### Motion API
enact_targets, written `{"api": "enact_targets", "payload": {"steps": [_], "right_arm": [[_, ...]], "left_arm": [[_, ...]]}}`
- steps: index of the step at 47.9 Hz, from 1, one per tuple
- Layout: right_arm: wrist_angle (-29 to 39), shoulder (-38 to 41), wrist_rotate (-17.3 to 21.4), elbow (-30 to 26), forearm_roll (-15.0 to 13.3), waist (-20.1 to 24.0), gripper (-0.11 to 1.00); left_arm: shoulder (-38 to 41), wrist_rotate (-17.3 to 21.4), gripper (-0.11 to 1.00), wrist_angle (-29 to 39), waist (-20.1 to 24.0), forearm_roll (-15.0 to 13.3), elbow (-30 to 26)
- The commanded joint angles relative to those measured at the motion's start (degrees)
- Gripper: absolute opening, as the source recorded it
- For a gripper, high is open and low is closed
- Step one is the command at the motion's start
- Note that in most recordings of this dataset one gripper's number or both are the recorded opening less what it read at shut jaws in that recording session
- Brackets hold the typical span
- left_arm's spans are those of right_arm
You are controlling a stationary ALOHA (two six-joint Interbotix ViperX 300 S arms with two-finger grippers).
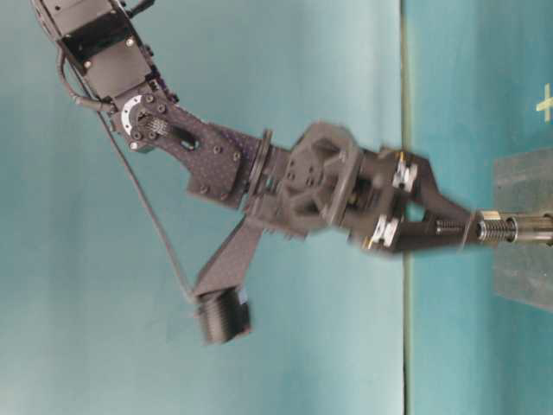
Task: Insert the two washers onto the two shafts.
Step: 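Lower the washer onto the upper shaft and open the right gripper, then move the right gripper down to the lower washer and grasp it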
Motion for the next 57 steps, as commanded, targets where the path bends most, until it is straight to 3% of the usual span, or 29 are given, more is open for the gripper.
{"api": "enact_targets", "payload": {"steps": [1,11,23,34,41,57], "right_arm": [[-0.7,-4.4,0.5,0.7,-0.6,-0.8,0.70],[-0.6,-9.1,1.1,4.9,-0.4,-0.4,0.70],[-2.4,-12.0,2.8,13.2,-0.4,5.3,0.70],[-10.5,-11.9,4.7,19.4,-0.5,6.7,0.71],[-14.4,-11.0,5.8,21.1,-0.8,6.0,0.71],[-15.2,-9.0,5.9,21.9,-0.8,6.9,0.71]], "left_arm": [[-0.2,-0.1,0.00,-0.2,-0.1,0.2,-1.5],[-0.5,-0.1,0.00,-0.2,-0.1,0.2,-1.1],[-2.2,-0.1,0.00,-0.1,-0.1,0.2,-1.1],[-2.0,-0.1,0.00,1.9,-0.1,0.2,-1.3],[-2.0,-0.1,0.00,2.3,-0.1,0.2,-1.4],[-1.9,-0.1,0.00,2.3,-0.1,0.2,-1.3]]}}
